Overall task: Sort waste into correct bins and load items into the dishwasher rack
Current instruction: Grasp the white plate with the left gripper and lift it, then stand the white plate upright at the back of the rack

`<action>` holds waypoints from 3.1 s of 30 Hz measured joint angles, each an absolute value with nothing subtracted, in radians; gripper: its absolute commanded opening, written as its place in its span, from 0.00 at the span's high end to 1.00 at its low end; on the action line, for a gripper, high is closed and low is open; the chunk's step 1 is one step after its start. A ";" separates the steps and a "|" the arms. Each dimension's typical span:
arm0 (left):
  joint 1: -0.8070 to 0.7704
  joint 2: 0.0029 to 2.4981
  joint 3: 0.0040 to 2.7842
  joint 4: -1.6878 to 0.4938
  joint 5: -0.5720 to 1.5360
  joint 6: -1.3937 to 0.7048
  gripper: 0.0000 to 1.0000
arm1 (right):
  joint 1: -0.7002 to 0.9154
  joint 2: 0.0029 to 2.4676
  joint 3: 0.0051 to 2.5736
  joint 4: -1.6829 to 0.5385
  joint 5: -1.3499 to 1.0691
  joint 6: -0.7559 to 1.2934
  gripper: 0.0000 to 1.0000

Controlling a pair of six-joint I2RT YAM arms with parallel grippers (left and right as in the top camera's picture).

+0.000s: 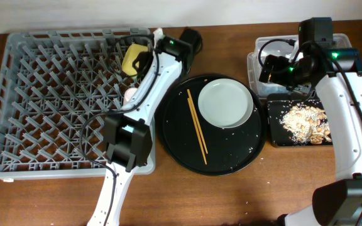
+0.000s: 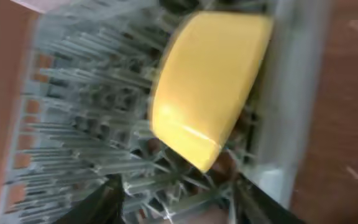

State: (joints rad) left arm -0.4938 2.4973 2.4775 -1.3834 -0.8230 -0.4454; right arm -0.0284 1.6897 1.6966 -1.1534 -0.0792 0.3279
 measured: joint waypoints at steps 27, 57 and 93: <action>-0.500 2.745 2.642 -1.285 0.333 -0.123 0.79 | -0.028 1.690 1.697 -1.153 -0.076 0.328 0.02; -0.213 2.494 3.124 -1.653 -0.244 -0.123 1.00 | -0.028 1.690 1.697 -1.153 -0.076 0.329 0.02; -0.192 2.441 2.650 -1.363 -0.417 -0.249 0.34 | -0.028 1.690 1.697 -1.153 -0.076 0.328 0.02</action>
